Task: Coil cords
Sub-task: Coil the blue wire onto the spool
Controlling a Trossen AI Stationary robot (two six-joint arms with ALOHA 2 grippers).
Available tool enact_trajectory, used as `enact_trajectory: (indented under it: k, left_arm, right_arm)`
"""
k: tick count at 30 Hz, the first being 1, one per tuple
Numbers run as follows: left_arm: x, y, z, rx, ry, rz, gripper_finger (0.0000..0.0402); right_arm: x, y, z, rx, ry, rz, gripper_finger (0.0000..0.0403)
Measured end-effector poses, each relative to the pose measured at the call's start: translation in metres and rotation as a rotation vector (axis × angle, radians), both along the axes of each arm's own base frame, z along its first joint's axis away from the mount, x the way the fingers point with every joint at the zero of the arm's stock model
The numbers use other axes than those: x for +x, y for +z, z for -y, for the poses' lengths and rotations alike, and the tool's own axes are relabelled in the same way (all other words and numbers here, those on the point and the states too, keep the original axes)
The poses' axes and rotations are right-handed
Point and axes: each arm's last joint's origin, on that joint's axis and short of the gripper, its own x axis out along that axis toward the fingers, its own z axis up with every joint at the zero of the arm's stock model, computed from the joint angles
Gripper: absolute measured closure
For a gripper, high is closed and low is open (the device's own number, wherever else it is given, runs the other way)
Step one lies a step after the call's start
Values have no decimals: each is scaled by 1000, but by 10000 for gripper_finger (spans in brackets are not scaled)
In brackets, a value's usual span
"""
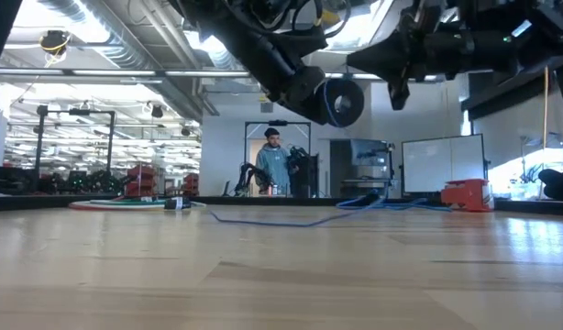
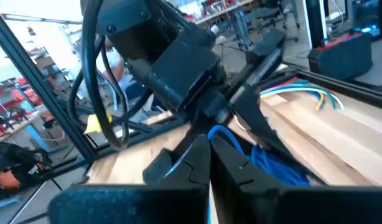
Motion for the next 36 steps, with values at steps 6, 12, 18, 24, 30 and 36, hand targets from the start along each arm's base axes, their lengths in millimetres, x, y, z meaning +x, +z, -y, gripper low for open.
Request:
enact_trajectory:
  k: [6,12,18,24,30,36]
  left_arm:
    - [0,1,0,-19,14,20,400]
    - [0,1,0,-45,34,38,400]
    - [2,5,-1,-92,72,77,400]
    - [5,10,0,-156,57,110,400]
    - [5,11,0,-182,69,124,400]
    - [6,12,0,-190,63,145,400]
  right_arm:
    - [18,1,2,-22,3,-21,398]
    - [32,-2,4,-63,9,-64,398]
    - [35,-11,6,-126,-28,-180,398]
    - [34,-14,6,-194,-50,-227,397]
    - [34,-15,6,-192,-51,-235,397]
    - [34,-16,7,-208,-54,-250,387]
